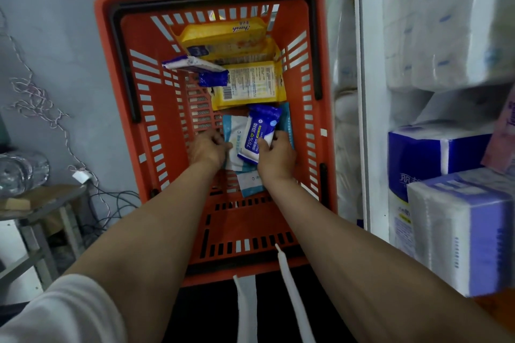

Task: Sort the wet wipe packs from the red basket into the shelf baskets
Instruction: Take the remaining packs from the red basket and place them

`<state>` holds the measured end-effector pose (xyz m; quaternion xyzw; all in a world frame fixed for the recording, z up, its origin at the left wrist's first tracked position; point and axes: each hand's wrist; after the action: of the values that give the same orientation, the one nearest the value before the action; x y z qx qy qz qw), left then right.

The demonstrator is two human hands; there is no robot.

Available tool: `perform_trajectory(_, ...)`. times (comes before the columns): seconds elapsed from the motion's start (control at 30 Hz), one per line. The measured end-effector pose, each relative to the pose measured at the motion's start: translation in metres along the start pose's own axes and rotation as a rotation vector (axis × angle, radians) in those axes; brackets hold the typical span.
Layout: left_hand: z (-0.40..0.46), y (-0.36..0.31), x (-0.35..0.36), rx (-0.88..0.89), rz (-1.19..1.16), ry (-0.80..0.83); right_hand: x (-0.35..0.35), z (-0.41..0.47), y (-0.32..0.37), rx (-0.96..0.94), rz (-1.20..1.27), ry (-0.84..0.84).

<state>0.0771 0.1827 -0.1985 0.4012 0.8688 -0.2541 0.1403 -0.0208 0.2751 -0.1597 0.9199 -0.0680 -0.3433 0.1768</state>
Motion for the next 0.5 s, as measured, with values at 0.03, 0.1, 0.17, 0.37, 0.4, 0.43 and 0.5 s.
perform_trajectory(0.03,-0.002,-0.002,0.000,-0.016,-0.071,-0.005,-0.002,0.000,0.001,-0.004,0.007,-0.010)
perform_trajectory(0.1,-0.011,-0.003,-0.002,-0.015,-0.177,-0.018,-0.007,-0.003,0.002,-0.002,0.022,-0.033)
perform_trajectory(0.17,-0.023,-0.002,-0.011,0.020,-0.265,-0.027,-0.012,-0.011,0.001,-0.006,0.052,-0.042)
perform_trajectory(0.37,-0.059,-0.009,-0.053,0.220,-0.368,-0.011,-0.033,-0.049,0.011,-0.016,0.310,-0.046)
perform_trajectory(0.4,-0.066,-0.013,-0.060,0.241,-0.379,0.016,-0.037,-0.058,0.013,-0.035,0.339,-0.059)
perform_trajectory(0.43,-0.073,-0.016,-0.066,0.271,-0.374,0.044,-0.042,-0.067,0.014,-0.057,0.374,-0.074)
perform_trajectory(0.5,-0.089,-0.022,-0.077,0.352,-0.375,0.097,-0.052,-0.089,0.013,-0.089,0.444,-0.112)
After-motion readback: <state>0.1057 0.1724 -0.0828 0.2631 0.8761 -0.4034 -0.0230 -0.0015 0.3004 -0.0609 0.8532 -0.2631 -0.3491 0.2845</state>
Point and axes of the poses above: each hand's wrist, its own z-axis towards the middle knuckle, its own x-axis out of the palm, y = z × x, and after that the axes turned 11 degrees about -z, right-handed
